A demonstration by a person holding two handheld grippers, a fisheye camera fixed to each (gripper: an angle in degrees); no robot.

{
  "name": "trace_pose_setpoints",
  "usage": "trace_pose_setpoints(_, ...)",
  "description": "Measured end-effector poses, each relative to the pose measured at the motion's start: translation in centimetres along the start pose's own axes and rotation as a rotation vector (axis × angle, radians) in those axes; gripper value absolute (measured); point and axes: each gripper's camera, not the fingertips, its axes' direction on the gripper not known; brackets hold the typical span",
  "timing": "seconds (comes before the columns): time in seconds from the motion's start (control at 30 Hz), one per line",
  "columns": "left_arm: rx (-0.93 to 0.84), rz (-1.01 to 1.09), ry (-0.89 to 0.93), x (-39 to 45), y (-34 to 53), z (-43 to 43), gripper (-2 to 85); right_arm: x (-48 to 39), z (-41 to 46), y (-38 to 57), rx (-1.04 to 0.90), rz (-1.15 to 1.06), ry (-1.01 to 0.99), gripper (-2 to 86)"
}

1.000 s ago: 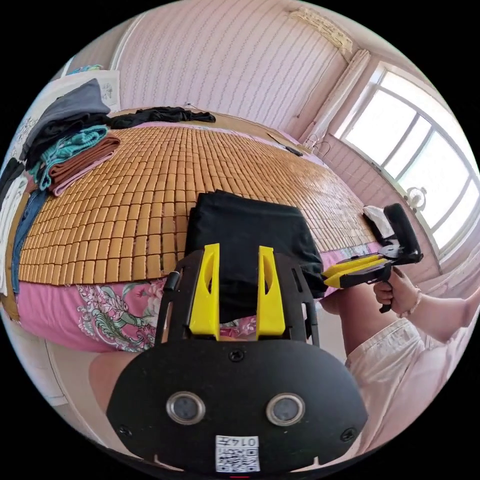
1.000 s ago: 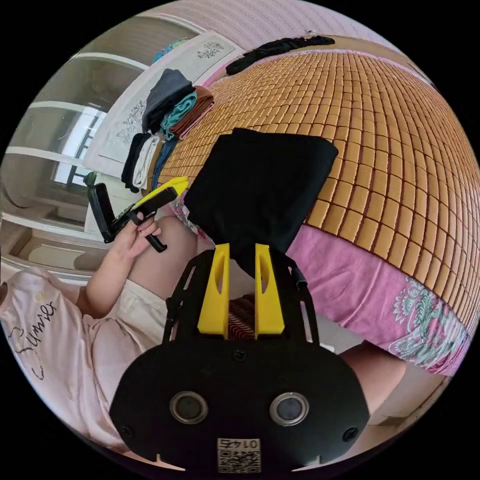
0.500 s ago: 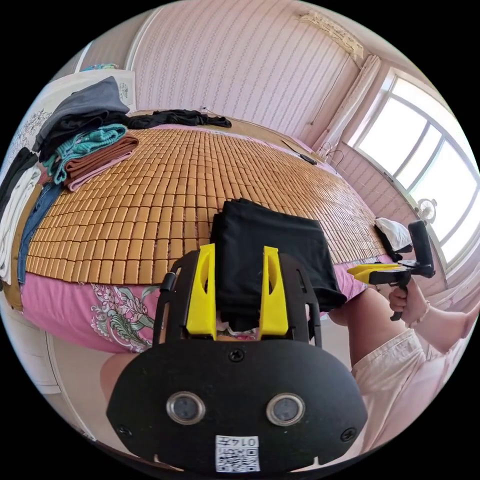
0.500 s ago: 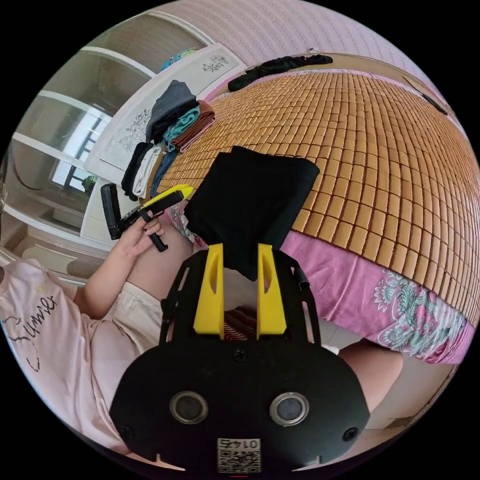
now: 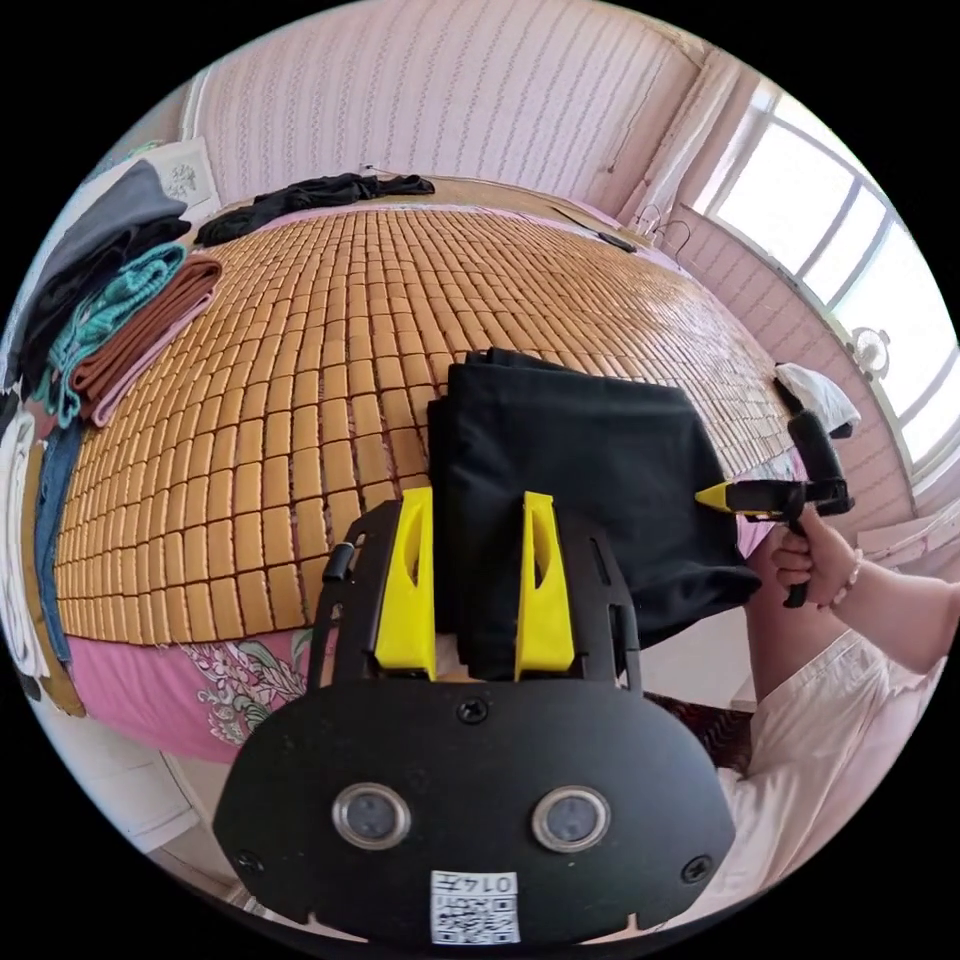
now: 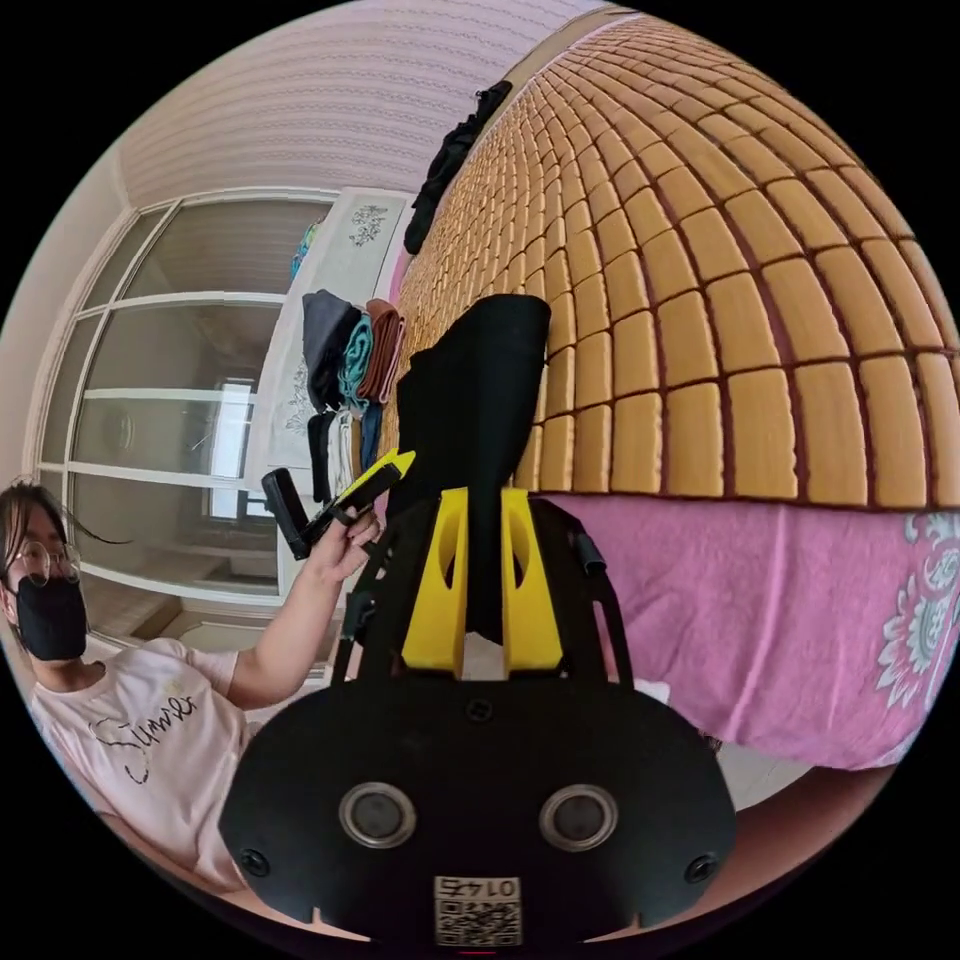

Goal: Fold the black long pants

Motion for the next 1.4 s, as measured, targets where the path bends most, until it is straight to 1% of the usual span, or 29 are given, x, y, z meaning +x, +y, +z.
trace_pose_setpoints(0.03, -0.02, 0.027, -0.027, 0.7, -0.4, 0.3, 11.2, -0.8, 0.0, -0.2, -0.05, -0.033, 0.054, 4.7)
trace_pose_setpoints(0.07, -0.036, 0.014, -0.017, 1.0, -0.8, 0.5, 9.4, -1.8, 0.0, -0.2, -0.086, -0.079, 0.101, 4.2)
trace_pose_setpoints(0.1, -0.039, 0.008, -0.011, 1.0, -1.0, 0.5, 8.2, -2.3, -0.2, -0.1, -0.096, -0.105, 0.113, 3.9)
trace_pose_setpoints(0.13, -0.038, 0.009, 0.002, 1.3, -1.3, 0.4, 6.0, -3.1, -0.5, 0.1, -0.104, -0.151, 0.109, 3.5)
trace_pose_setpoints(0.17, -0.044, 0.007, 0.016, 1.6, -1.6, 0.5, 5.5, -3.7, -0.8, 0.4, -0.113, -0.172, 0.096, 3.2)
trace_pose_setpoints(0.23, -0.048, 0.005, 0.026, 2.2, -1.8, 0.7, 5.1, -4.2, -1.4, 0.9, -0.12, -0.18, 0.088, 2.8)
trace_pose_setpoints(0.4, -0.054, -0.069, 0.126, 4.7, -2.0, 1.1, 4.7, -5.0, -3.8, 2.6, -0.115, -0.194, 0.081, 2.5)
trace_pose_setpoints(0.47, -0.024, -0.039, 0.141, 8.1, -2.5, 1.0, 4.6, -6.0, -6.0, 3.6, -0.111, -0.229, 0.126, 2.3)
trace_pose_setpoints(0.6, 0.021, -0.064, 0.213, 14.9, -4.4, 1.4, 4.6, -7.5, -11.4, 5.0, -0.074, -0.292, 0.241, 2.2)
trace_pose_setpoints(0.8, 0.113, 0.065, 0.424, 31.0, -12.8, 2.7, 4.7, -8.2, -24.6, 8.0, 0.058, -0.288, 0.449, 2.4)
trace_pose_setpoints(0.87, 0.143, 0.123, 0.509, 39.3, -17.1, 3.5, 4.6, -8.6, -31.1, 9.4, 0.124, -0.256, 0.553, 2.7)
trace_pose_setpoints(0.9, 0.151, 0.137, 0.524, 41.6, -18.1, 3.7, 4.7, -8.8, -32.7, 9.8, 0.139, -0.247, 0.585, 2.8)
trace_pose_setpoints(0.93, 0.172, 0.167, 0.546, 46.2, -20.0, 3.9, 4.7, -9.2, -35.9, 10.3, 0.165, -0.221, 0.652, 3.0)
trace_pose_setpoints(0.97, 0.198, 0.223, 0.564, 51.0, -21.9, 4.1, 4.6, -9.7, -39.1, 10.6, 0.184, -0.183, 0.726, 3.3)
trace_pose_setpoints(1.0, 0.213, 0.258, 0.579, 53.3, -22.9, 4.2, 4.3, -9.9, -40.6, 10.6, 0.194, -0.165, 0.769, 3.5)
trace_pose_setpoints(1.03, 0.218, 0.321, 0.621, 57.5, -24.9, 4.8, 3.6, -9.8, -43.2, 10.4, 0.188, -0.126, 0.843, 4.1)
trace_pose_setpoints(1.07, 0.205, 0.355, 0.654, 60.8, -27.0, 5.7, 3.6, -8.6, -45.6, 9.8, 0.176, -0.048, 0.899, 4.9)
trace_pose_setpoints(1.1, 0.195, 0.367, 0.658, 62.1, -27.8, 6.3, 3.7, -7.6, -46.7, 9.4, 0.177, 0.004, 0.928, 5.4)
trace_pose_setpoints(1.13, 0.189, 0.394, 0.633, 64.3, -29.1, 7.4, 3.6, -5.1, -48.3, 8.8, 0.189, 0.107, 0.966, 8.1)
trace_pose_setpoints(1.17, 0.185, 0.41, 0.591, 65.7, -29.8, 8.5, 3.5, -1.9, -49.1, 8.4, 0.188, 0.235, 0.993, 12.5)
trace_pose_setpoints(1.2, 0.17, 0.416, 0.579, 66.1, -30.0, 9.1, 3.4, -0.3, -49.2, 8.3, 0.179, 0.306, 1.001, 15.6)
trace_pose_setpoints(1.23, 0.113, 0.444, 0.579, 66.5, -30.2, 10.2, 2.7, 2.5, -49.0, 8.6, 0.185, 0.427, 1.0, 22.0)
trace_pose_setpoints(1.3, 0.001, 0.51, 0.571, 65.8, -29.8, 11.1, 0.9, 4.6, -46.8, 9.5, 0.228, 0.427, 0.915, 24.4)
trace_pose_setpoints(1.33, -0.066, 0.563, 0.545, 64.7, -29.1, 11.3, -0.2, 4.6, -44.9, 10.4, 0.277, 0.404, 0.964, 24.4)
trace_pose_setpoints(1.37, -0.088, 0.6, 0.521, 62.9, -28.0, 10.9, -0.5, 3.9, -42.8, 11.4, 0.311, 0.363, 1.077, 23.1)
trace_pose_setpoints(1.4, -0.09, 0.613, 0.508, 61.8, -27.4, 10.5, -0.7, 3.4, -41.7, 12.0, 0.333, 0.346, 1.145, 21.9)
